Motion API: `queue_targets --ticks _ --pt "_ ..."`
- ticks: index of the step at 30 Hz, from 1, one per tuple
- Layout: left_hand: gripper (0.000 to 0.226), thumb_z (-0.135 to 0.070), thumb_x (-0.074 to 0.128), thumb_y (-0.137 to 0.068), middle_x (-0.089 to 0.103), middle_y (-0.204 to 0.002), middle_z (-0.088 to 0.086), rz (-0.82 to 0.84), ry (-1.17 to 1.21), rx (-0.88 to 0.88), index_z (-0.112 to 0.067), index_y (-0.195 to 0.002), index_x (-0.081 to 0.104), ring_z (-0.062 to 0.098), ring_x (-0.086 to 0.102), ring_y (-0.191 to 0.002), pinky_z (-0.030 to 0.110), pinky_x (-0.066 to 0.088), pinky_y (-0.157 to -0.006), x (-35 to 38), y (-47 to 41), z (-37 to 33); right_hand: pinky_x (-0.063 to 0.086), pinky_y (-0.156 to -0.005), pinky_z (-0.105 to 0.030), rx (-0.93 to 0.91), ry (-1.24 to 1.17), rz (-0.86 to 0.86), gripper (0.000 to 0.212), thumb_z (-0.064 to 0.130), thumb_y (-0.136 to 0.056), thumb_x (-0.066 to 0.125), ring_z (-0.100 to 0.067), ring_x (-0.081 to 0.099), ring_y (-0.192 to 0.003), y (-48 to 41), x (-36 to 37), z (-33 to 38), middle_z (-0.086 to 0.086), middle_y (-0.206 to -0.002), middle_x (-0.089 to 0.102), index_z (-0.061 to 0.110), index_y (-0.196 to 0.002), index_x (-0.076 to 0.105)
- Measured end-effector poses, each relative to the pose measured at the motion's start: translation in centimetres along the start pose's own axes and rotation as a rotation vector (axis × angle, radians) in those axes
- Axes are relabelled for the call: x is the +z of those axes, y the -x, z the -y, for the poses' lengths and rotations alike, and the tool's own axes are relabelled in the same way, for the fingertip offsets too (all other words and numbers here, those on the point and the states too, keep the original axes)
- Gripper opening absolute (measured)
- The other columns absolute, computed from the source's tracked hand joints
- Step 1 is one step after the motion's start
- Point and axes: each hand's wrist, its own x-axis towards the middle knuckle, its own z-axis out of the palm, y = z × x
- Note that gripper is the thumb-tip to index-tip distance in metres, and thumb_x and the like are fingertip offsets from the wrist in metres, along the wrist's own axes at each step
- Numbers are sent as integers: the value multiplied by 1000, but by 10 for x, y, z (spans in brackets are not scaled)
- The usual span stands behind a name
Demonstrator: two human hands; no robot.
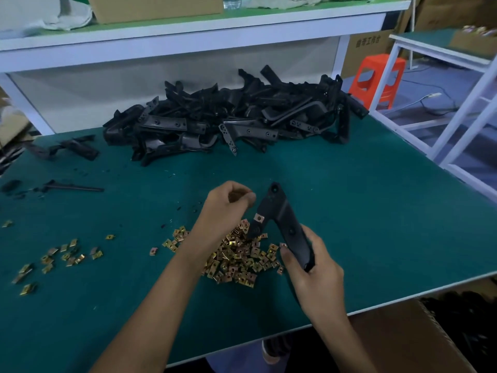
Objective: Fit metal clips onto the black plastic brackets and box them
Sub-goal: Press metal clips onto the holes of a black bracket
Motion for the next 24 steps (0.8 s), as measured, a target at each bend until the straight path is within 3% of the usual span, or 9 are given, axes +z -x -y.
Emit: queue_targets --ticks 5,14,19,24 --pt "19 -9 78 -84 77 -89 0 124 361 -18 -28 -85 77 12 72 -83 19 55 -73 -6 11 -12 44 -71 -6 -4 12 14 45 37 -89 75 7 64 -92 0 0 -1 34 -103 66 43 -131 57" --pt "24 -7 66 -95 74 -92 -1 106 383 -53 -26 -91 79 10 65 -85 21 52 -74 -8 21 -21 45 -71 -9 -16 29 21 45 37 -90 74 4 65 -92 0 0 -1 31 -103 67 45 -131 55" --pt "17 -4 50 -104 74 -90 2 131 468 -109 -15 -100 62 13 69 -82 24 55 -71 -8 25 -21 44 -72 -7 -21 46 20 46 37 -90 74 5 65 -92 0 1 -2 30 -104 67 46 -131 55" --pt "27 -11 50 -105 62 -94 1 118 384 -70 -25 -102 73 14 58 -86 29 53 -79 -9 27 -22 44 -72 -8 -29 47 20 44 46 -89 69 5 65 -92 0 1 0 31 -104 66 50 -130 53"
